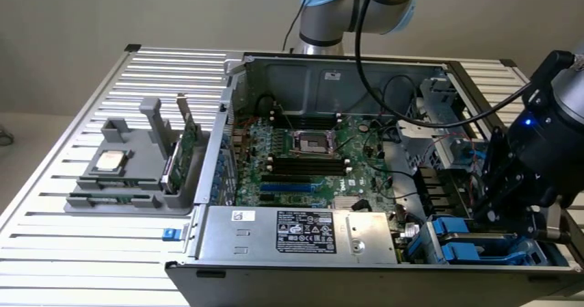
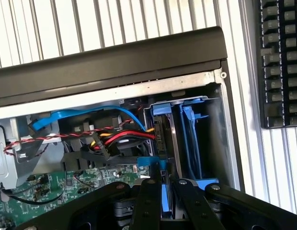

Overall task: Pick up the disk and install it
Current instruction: 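Insert the second disk wire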

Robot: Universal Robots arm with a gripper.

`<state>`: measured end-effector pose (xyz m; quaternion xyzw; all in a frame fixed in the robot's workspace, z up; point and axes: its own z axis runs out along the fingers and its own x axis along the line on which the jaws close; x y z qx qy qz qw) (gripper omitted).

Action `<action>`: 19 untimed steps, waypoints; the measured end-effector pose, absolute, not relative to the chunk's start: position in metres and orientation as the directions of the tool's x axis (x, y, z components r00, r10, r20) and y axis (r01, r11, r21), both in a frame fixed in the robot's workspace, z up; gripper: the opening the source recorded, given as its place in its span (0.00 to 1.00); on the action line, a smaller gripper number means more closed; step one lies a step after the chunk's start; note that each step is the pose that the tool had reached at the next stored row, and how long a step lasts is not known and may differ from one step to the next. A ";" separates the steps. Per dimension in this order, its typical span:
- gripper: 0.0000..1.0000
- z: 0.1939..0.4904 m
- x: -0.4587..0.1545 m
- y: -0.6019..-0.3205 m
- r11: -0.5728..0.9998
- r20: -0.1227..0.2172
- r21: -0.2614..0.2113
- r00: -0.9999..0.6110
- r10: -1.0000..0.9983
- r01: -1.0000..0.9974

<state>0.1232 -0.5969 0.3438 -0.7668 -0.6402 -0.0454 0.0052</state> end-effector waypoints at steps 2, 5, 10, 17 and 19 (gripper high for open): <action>0.16 0.343 0.123 -0.598 -0.184 0.077 0.050 0.180 0.981 0.982; 0.16 0.341 0.123 -0.598 -0.188 0.082 0.049 0.183 0.980 0.981; 0.16 0.339 0.123 -0.598 -0.191 0.095 0.046 0.186 0.978 0.981; 0.16 0.339 0.123 -0.599 -0.192 0.105 0.044 0.187 0.977 0.980; 0.16 0.339 0.123 -0.599 -0.192 0.106 0.044 0.187 0.977 0.980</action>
